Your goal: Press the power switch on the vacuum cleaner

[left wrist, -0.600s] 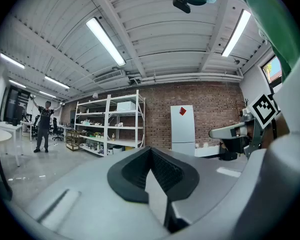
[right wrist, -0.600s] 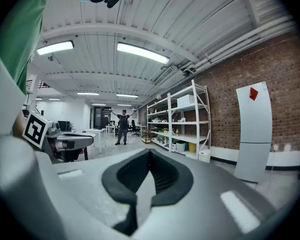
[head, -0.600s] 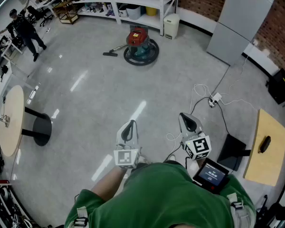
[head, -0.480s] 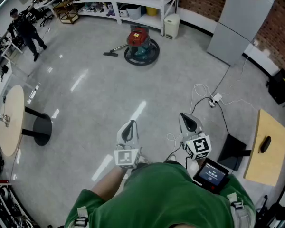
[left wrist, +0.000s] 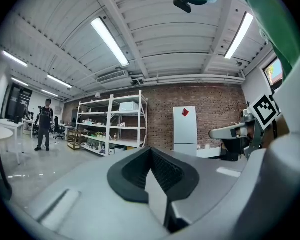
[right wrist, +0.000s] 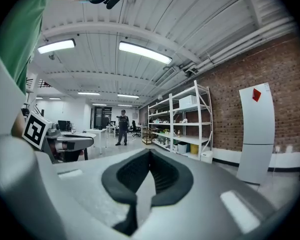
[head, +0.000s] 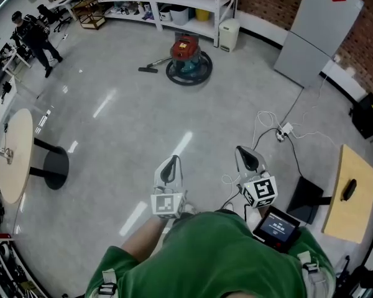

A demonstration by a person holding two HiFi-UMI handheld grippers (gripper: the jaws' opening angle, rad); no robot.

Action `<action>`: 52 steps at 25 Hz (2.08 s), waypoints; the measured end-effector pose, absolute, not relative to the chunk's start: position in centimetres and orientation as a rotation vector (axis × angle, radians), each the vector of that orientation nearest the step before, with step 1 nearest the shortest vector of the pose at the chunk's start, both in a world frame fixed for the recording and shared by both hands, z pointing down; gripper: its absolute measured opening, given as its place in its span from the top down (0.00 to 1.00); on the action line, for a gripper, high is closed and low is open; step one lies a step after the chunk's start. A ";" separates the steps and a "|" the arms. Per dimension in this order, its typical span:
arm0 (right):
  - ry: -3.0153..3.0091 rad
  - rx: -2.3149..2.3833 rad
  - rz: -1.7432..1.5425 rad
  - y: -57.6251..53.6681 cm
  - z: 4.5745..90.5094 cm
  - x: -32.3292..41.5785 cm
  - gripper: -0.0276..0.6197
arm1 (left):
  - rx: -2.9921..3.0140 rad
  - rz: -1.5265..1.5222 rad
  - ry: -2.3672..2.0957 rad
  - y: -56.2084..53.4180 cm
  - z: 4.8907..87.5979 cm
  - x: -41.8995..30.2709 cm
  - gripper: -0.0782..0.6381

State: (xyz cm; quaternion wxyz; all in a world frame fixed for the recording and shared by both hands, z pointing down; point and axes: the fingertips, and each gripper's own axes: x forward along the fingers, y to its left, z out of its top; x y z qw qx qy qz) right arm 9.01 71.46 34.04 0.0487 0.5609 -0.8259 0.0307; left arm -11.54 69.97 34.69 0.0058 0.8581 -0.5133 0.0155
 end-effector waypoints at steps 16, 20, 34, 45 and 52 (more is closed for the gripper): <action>-2.506 1.641 0.044 68.7 34.0 -1.5 0.95 | 2.637 0.020 -1.646 68.0 35.5 -21.9 0.88; -2.512 1.608 0.024 67.9 34.0 -2.9 0.95 | 2.637 0.018 -1.661 67.9 35.8 -23.5 0.88; -2.548 1.539 0.016 62.3 35.1 -4.1 0.95 | 2.583 0.059 -1.706 63.7 35.9 -24.3 0.88; -2.595 1.543 0.056 52.2 35.0 1.6 0.95 | 2.569 0.127 -1.739 53.9 35.6 -18.6 0.88; -2.617 1.524 0.101 45.0 35.6 5.7 0.95 | 2.567 0.163 -1.749 46.8 35.4 -13.9 0.88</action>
